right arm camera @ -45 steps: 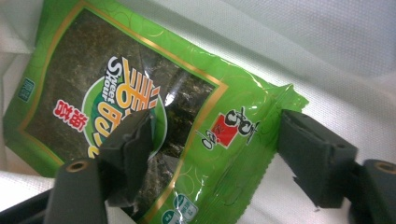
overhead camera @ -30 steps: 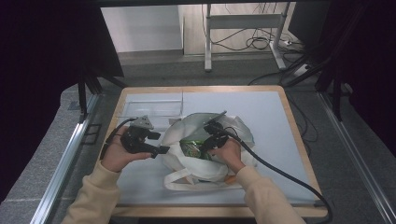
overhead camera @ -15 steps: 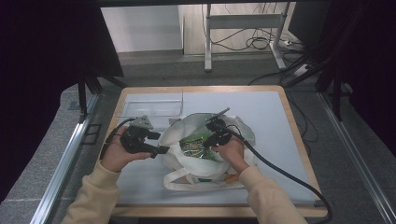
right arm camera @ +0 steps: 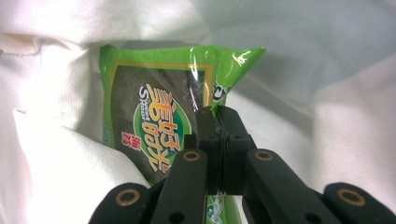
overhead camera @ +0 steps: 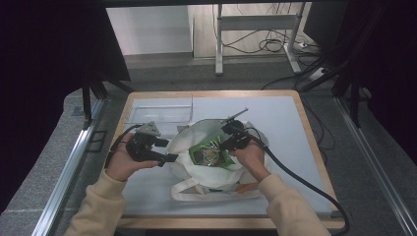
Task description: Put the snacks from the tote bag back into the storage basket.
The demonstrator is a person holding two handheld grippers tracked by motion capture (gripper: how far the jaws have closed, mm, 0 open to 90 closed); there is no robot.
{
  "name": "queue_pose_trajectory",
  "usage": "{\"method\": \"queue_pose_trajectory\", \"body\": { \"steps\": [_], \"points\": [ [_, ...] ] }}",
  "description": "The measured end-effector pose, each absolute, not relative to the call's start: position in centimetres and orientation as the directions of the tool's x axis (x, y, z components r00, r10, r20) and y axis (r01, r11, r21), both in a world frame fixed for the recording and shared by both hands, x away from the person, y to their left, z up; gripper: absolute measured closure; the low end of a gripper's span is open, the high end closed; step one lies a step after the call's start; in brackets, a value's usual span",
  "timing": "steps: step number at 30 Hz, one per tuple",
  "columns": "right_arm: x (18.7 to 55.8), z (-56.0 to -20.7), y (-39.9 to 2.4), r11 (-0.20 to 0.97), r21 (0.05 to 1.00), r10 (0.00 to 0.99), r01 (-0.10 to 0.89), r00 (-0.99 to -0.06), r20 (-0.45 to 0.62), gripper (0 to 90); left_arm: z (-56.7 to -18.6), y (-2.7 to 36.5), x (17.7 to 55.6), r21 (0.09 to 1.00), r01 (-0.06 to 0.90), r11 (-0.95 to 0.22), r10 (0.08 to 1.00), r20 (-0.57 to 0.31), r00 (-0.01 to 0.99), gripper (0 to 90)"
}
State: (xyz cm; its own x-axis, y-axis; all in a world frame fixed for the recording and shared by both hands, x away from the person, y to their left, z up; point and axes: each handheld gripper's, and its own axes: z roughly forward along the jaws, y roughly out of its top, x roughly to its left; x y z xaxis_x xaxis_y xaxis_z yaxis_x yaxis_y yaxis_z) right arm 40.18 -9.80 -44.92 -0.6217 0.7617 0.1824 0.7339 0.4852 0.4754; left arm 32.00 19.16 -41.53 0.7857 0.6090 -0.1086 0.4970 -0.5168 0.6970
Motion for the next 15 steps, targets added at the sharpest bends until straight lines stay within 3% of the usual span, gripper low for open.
{"method": "queue_pose_trajectory", "body": {
  "steps": [15],
  "points": [
    [39.7, -41.8, -11.7, 0.520, 0.551, 0.727, 0.652, -0.677, 0.115, 88.0, -41.4, 19.4, 32.0, 0.696, 0.496, -0.519, 0.608, -0.108, 0.787, 32.0]
  ]
}}
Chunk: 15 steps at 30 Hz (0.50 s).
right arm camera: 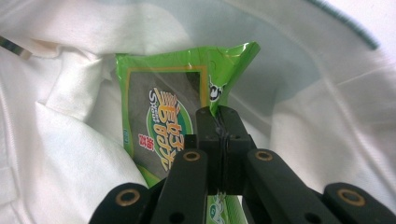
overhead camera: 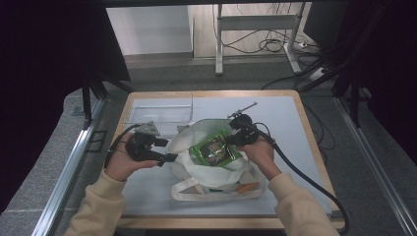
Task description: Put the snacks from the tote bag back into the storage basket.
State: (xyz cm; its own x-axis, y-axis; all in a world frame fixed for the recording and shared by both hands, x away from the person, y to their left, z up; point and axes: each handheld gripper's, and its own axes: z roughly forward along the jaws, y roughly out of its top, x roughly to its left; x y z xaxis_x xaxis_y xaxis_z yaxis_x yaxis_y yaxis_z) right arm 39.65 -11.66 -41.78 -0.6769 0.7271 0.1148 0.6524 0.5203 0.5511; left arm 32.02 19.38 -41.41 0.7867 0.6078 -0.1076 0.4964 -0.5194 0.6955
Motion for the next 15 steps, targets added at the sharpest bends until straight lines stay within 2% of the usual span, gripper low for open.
{"method": "queue_pose_trajectory", "body": {
  "steps": [15],
  "points": [
    [39.2, -37.9, -14.4, 0.497, 0.666, 0.693, 0.556, -0.716, 0.081, 88.3, -41.5, 19.3, 32.0, 0.698, 0.497, -0.515, 0.609, -0.110, 0.785, 31.6]
  ]
}}
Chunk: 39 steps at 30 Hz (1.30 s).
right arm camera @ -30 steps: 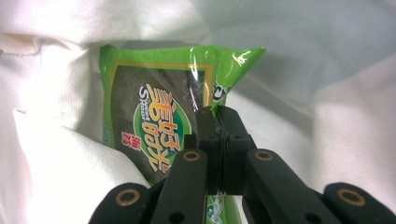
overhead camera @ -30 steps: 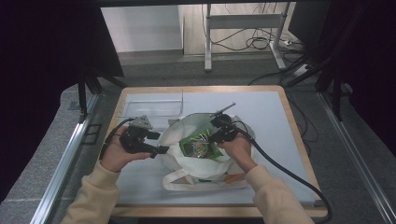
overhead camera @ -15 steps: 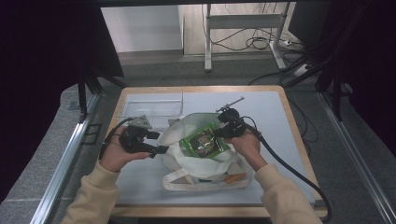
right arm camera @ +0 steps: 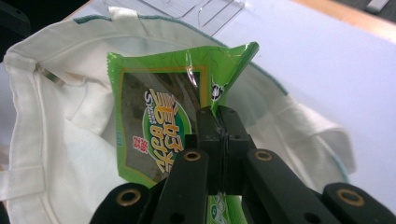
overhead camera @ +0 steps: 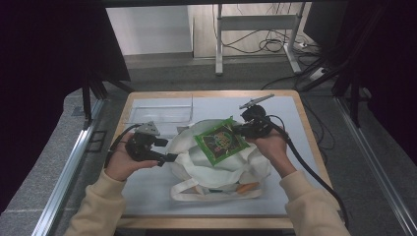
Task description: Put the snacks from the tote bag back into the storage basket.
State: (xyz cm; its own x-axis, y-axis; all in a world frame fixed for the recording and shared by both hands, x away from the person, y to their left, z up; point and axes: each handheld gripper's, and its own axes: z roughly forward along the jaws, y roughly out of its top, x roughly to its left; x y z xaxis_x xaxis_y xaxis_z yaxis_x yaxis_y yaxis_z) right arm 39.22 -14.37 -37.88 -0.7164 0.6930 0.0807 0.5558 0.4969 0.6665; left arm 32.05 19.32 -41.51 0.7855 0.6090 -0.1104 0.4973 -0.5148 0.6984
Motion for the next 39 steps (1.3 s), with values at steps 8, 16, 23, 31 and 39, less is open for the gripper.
{"method": "queue_pose_trajectory", "body": {
  "steps": [8, 16, 23, 31, 39],
  "points": [
    [39.0, -36.9, -15.1, 0.507, 0.698, 0.668, 0.506, -0.742, 0.052, 88.3, -41.5, 19.4, 32.1, 0.697, 0.495, -0.519, 0.608, -0.105, 0.787, 31.6],
    [39.2, -36.7, -15.3, 0.532, 0.711, 0.632, 0.460, -0.775, 0.028, 88.2, -41.4, 19.4, 32.0, 0.698, 0.496, -0.517, 0.615, -0.100, 0.782, 31.6],
    [39.4, -36.7, -15.4, 0.555, 0.724, 0.588, 0.410, -0.809, 0.007, 88.2, -40.4, 19.5, 31.9, 0.718, 0.479, -0.505, 0.611, -0.095, 0.786, 31.7],
    [39.4, -36.5, -15.5, 0.572, 0.731, 0.560, 0.371, -0.828, -0.019, 88.2, -39.4, 17.9, 32.7, 0.718, 0.462, -0.521, 0.598, -0.079, 0.798, 31.8],
    [39.1, -36.6, -15.3, 0.579, 0.738, 0.544, 0.346, -0.839, -0.033, 88.1, -38.5, 16.3, 33.8, 0.710, 0.444, -0.547, 0.578, -0.064, 0.814, 32.0]
  ]
}}
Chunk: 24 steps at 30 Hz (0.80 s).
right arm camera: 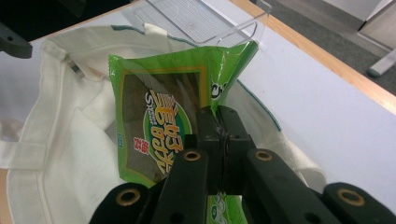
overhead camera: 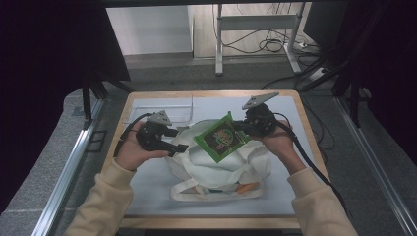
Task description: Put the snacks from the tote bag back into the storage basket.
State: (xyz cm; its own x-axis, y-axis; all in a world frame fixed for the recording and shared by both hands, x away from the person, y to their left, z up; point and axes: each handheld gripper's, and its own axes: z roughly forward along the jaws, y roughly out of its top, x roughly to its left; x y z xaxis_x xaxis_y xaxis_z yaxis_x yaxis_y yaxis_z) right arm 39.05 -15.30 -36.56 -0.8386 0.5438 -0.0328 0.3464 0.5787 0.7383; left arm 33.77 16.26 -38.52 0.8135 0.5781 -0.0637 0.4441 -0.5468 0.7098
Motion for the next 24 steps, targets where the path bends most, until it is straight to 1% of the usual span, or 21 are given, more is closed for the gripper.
{"method": "queue_pose_trajectory", "body": {
  "steps": [6, 17, 24],
  "points": [
    [38.9, -36.4, -15.3, 0.582, 0.743, 0.532, 0.330, -0.846, -0.040, 88.2, -38.1, 15.7, 34.3, 0.703, 0.437, -0.562, 0.571, -0.053, 0.819, 32.6],
    [38.7, -36.4, -15.0, 0.591, 0.749, 0.510, 0.299, -0.858, -0.060, 88.1, -38.1, 14.7, 35.1, 0.690, 0.435, -0.579, 0.554, -0.059, 0.830, 32.7],
    [38.5, -36.1, -14.7, 0.595, 0.758, 0.485, 0.268, -0.872, -0.072, 88.1, -37.9, 13.5, 36.0, 0.676, 0.418, -0.607, 0.519, -0.061, 0.853, 32.8]
  ]
}}
